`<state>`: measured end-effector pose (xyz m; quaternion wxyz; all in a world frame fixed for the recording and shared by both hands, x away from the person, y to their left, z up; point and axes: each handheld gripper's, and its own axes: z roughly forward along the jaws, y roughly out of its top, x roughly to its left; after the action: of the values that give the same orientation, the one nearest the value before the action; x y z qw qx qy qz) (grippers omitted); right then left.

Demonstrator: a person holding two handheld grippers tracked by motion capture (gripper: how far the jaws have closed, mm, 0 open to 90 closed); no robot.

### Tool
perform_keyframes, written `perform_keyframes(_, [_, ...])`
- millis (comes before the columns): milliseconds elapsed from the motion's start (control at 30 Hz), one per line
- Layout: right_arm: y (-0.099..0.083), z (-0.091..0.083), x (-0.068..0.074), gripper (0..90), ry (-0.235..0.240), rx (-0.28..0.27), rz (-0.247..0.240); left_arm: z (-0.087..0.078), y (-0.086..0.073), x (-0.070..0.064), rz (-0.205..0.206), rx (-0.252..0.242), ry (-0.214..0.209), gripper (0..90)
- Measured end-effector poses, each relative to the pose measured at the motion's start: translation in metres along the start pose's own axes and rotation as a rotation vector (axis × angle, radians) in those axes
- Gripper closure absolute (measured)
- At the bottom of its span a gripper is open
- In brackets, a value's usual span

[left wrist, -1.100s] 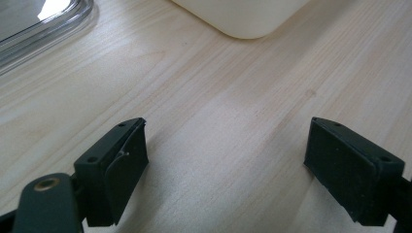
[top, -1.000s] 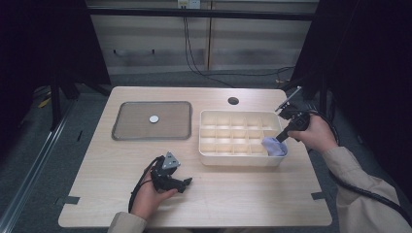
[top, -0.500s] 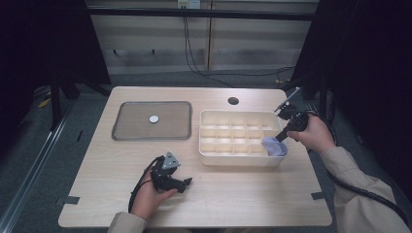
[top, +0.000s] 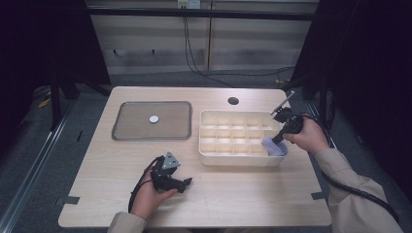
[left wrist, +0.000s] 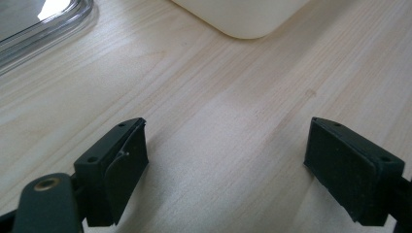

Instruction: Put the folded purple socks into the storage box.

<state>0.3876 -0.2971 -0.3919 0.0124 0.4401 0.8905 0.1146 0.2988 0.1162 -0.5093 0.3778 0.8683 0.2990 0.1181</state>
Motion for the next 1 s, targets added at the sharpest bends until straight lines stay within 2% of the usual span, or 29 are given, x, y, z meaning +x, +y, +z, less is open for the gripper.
perform_keyframes(500, [-0.007,0.025,0.002,90.0,0.022,0.047,-0.003,0.0,0.0,0.0,-0.003,-0.001,-0.001,14.8])
perform_keyframes(1000, [-0.017,0.043,0.0,90.0,0.022,0.029,0.034,0.0,0.0,0.0,0.009,0.003,-0.002,14.8])
